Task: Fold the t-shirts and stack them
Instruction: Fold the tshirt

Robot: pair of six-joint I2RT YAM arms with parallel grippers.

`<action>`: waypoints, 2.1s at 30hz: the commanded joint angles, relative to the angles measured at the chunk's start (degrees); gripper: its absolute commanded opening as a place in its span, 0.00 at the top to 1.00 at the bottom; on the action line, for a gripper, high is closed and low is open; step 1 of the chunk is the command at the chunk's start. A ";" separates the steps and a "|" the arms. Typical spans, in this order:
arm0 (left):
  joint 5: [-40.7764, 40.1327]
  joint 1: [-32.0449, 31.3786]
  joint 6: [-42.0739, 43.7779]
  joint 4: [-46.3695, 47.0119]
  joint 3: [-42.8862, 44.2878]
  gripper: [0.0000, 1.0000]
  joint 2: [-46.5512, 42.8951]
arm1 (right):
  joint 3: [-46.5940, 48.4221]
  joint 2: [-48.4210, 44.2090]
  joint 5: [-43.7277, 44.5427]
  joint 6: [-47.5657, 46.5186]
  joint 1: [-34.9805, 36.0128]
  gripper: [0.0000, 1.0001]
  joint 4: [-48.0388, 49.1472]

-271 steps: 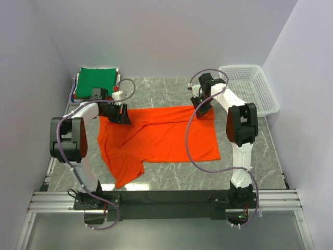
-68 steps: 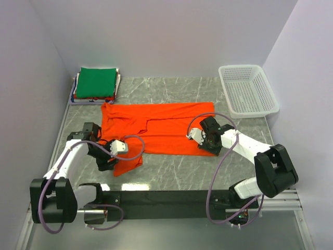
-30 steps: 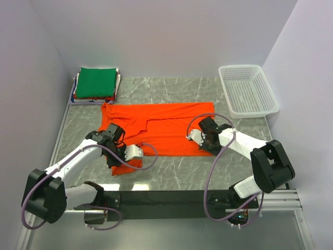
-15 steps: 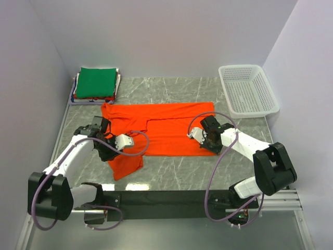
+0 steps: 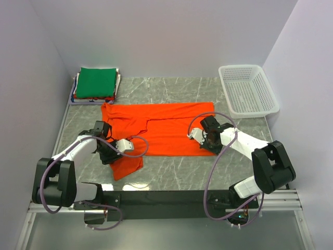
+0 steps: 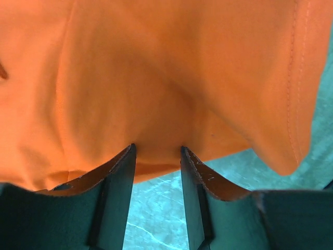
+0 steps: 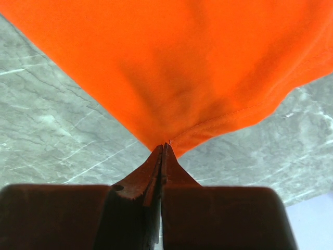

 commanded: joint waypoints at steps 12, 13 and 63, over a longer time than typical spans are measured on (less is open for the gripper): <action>0.62 0.20 0.87 2.46 0.34 0.55 2.82 | -2.45 -0.32 -2.16 -3.26 -0.61 0.62 0.43; 0.71 0.20 0.87 2.46 0.34 0.55 2.91 | -2.80 0.55 -1.90 -3.70 -0.52 0.63 0.79; 14.42 12.32 -0.97 -11.51 35.31 0.99 19.24 | 30.22 16.98 -1.11 -11.26 -11.06 1.00 -8.61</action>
